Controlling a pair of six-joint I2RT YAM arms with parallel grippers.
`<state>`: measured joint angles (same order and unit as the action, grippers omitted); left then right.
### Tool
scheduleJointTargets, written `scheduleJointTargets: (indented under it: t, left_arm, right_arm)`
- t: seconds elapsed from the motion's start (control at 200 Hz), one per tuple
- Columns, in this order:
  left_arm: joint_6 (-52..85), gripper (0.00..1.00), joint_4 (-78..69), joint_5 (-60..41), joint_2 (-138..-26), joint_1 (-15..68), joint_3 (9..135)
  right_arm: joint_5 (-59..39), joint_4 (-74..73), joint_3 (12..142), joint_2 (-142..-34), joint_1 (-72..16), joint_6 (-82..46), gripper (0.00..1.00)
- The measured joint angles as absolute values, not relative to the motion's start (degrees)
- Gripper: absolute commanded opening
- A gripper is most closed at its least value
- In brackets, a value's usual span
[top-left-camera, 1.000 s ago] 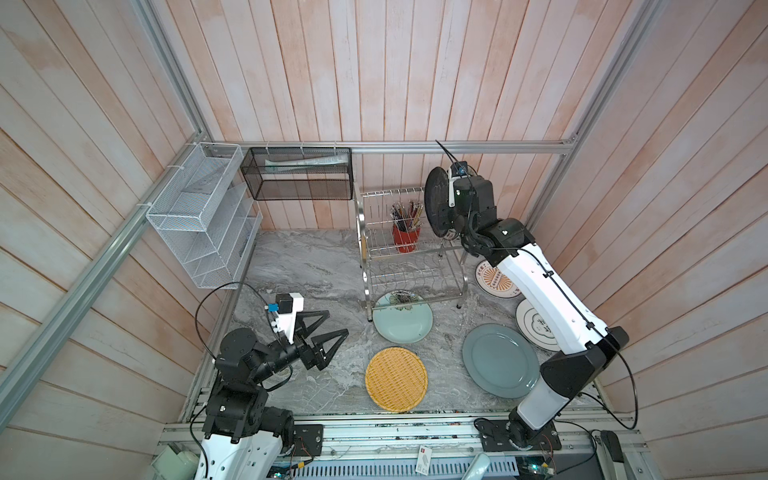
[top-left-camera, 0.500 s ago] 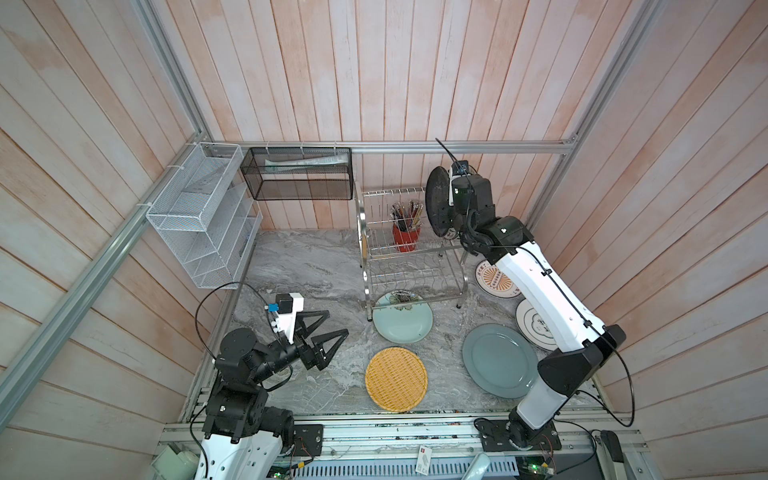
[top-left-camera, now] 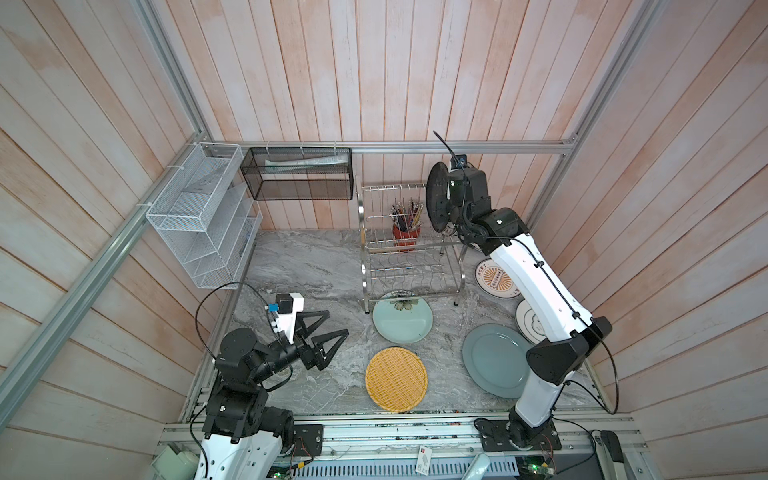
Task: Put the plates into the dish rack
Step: 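Lower the navy plate into the upper slots beside the green-rimmed plate with the right gripper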
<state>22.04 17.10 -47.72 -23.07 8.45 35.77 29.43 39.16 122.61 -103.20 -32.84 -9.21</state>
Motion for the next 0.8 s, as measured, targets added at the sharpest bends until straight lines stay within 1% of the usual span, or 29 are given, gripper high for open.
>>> scheduleJointTargets:
  t: [0.32,0.8]
  left_arm:
    - [22.04,1.0,17.08,-47.7,-23.09,8.67,35.77]
    - [22.06,1.0,17.1,-47.68,-23.09,8.71,35.75]
  right_arm:
    - [32.23,35.29,117.08,-99.98,-32.86,-10.46,0.0]
    - [33.32,33.93,116.99,-99.63,-32.86,-11.79,0.0]
